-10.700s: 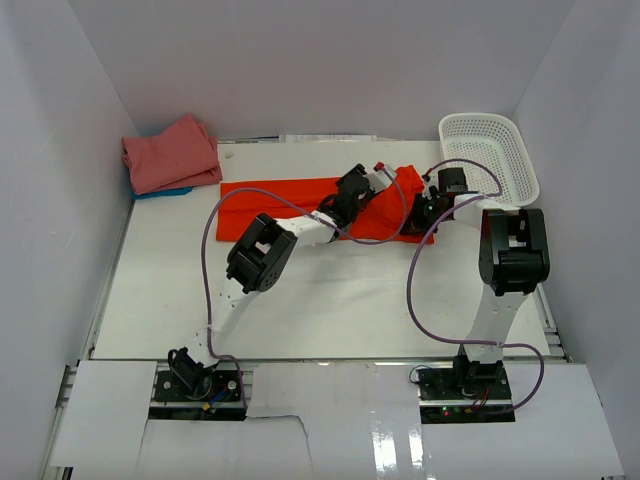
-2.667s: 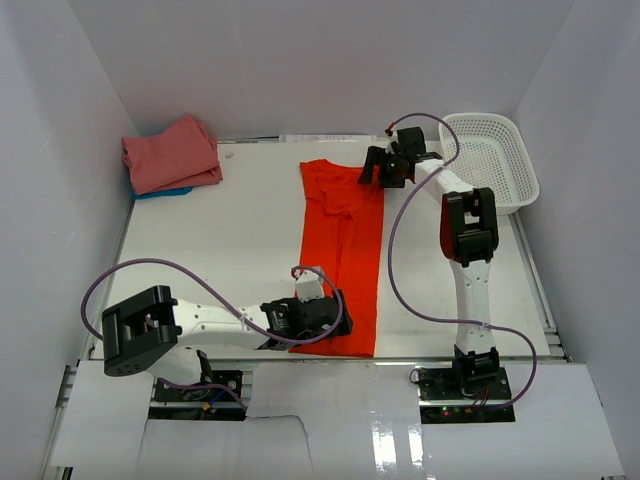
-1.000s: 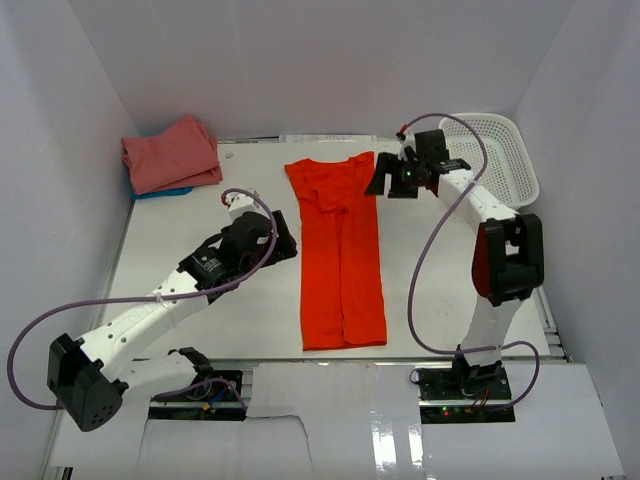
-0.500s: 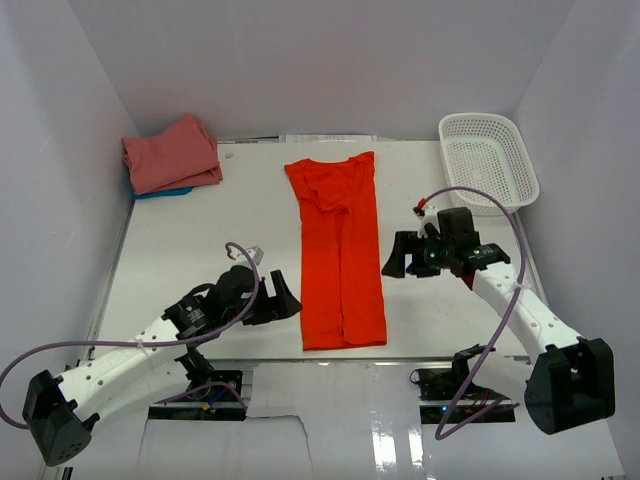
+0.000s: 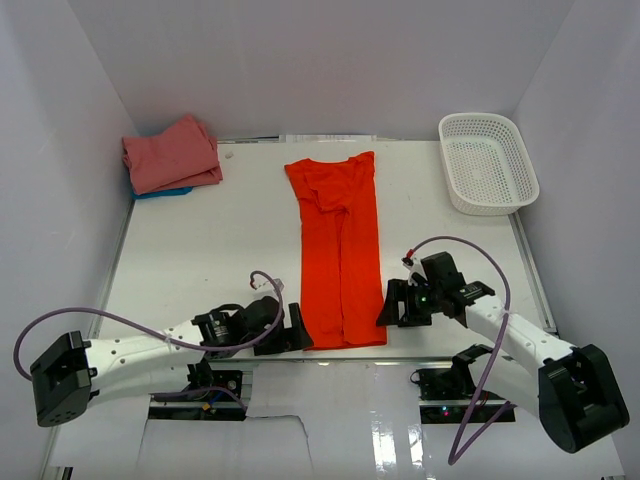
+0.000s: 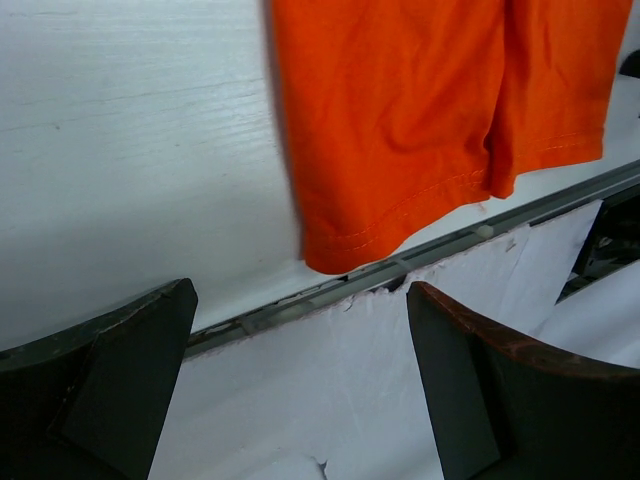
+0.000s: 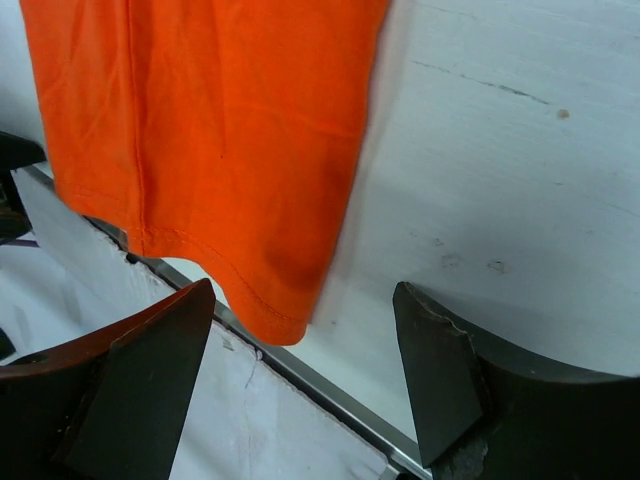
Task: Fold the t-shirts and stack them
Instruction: Rotate the tshirt 90 degrees, then grab the bottom of the folded rectangular tshirt with both arms
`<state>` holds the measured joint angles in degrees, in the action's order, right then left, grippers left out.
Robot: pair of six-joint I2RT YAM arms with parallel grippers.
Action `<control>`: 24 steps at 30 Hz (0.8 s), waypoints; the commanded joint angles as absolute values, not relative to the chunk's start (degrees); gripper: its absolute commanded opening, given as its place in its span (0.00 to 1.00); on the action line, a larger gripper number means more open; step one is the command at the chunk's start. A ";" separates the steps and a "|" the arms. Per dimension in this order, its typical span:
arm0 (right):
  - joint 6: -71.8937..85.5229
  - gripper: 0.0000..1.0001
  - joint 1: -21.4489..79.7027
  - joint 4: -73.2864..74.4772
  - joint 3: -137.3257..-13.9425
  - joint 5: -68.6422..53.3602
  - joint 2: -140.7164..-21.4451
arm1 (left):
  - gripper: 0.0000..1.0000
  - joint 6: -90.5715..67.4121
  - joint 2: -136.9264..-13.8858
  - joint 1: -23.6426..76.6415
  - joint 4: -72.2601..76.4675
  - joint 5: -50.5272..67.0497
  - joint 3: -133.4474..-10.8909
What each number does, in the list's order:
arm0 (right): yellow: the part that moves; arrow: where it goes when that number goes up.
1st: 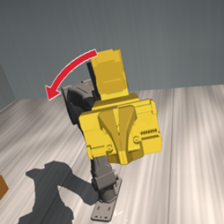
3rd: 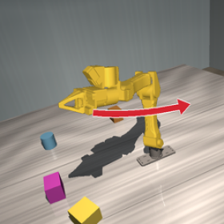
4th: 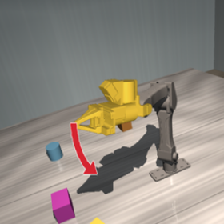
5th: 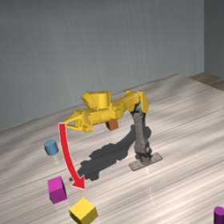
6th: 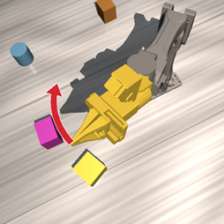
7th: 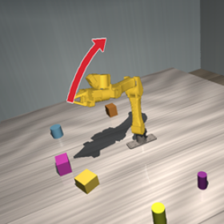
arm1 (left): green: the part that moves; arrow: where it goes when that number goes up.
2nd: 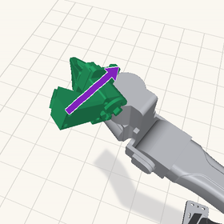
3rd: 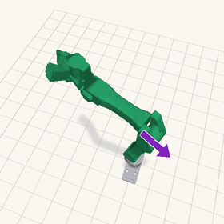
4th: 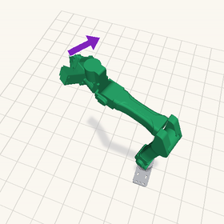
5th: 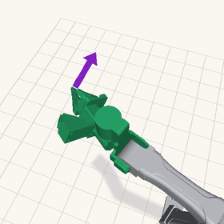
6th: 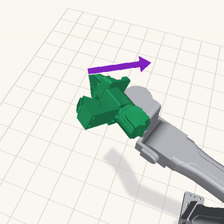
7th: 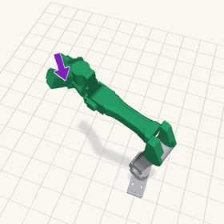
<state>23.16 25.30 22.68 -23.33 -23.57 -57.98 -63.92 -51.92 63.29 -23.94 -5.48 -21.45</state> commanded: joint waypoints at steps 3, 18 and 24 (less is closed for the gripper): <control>28.20 0.79 26.81 16.62 -19.43 -24.70 -56.51 | 0.98 -68.55 -52.73 63.98 -17.86 -8.17 -17.67; 35.42 0.71 35.50 14.50 -13.54 -21.54 -54.06 | 0.98 -68.90 -61.61 64.42 -9.76 -5.19 -16.96; 36.74 0.71 37.09 20.38 -12.05 -18.11 -48.71 | 0.97 -70.05 -59.68 65.39 -9.67 -4.83 -15.12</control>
